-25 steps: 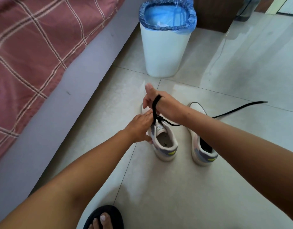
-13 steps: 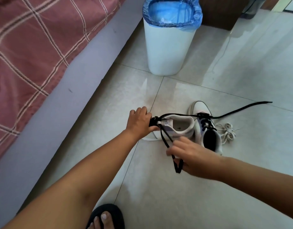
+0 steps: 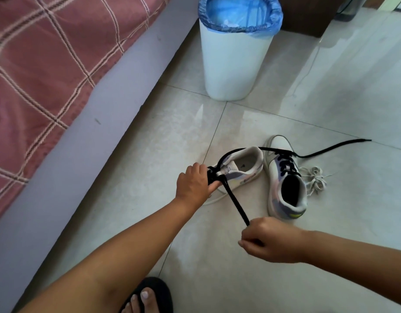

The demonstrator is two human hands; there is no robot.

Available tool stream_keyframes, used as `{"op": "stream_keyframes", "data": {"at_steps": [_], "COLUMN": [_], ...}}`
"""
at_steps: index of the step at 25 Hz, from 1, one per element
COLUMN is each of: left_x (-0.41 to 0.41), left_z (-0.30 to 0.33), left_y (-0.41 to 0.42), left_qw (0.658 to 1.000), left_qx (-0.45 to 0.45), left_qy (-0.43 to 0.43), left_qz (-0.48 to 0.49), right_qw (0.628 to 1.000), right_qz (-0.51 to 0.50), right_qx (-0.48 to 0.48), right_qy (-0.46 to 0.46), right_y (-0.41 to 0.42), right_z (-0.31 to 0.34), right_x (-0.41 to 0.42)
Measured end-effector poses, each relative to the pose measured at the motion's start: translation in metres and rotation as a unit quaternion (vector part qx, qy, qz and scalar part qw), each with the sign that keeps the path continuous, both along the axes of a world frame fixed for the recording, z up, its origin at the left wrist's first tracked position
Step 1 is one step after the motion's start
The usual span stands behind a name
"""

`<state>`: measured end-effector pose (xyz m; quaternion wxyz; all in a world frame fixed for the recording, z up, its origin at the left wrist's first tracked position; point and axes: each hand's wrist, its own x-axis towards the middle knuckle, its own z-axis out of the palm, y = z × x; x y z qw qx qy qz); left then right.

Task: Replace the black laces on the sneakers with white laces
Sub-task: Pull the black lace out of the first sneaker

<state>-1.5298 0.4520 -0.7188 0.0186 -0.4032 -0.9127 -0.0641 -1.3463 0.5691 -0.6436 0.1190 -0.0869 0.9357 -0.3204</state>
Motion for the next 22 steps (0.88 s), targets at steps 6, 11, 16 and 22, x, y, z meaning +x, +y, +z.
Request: {"op": "stream_keyframes", "data": {"at_steps": [6, 11, 16, 22], "left_x": [-0.003, -0.001, -0.003, -0.001], "left_z": [-0.009, -0.01, -0.027, -0.018], "left_y": [-0.002, -0.005, -0.027, -0.024], "left_qw": [0.999, 0.996, 0.997, 0.998], "left_qx": [0.017, 0.049, 0.049, 0.033], "left_qy": [0.046, 0.068, 0.009, -0.046], "left_qz": [-0.005, -0.025, -0.06, -0.036], "right_qw": [0.971, 0.97, 0.975, 0.968], "right_qz": [-0.023, 0.045, 0.03, 0.126], "right_qx": [-0.028, -0.017, -0.018, 0.196], "right_qy": [0.236, 0.236, 0.219, 0.096], "right_y": [-0.029, -0.014, -0.015, -0.007], "right_z": [0.028, 0.013, 0.009, -0.029], "right_x": [-0.023, 0.003, 0.035, 0.068]}}
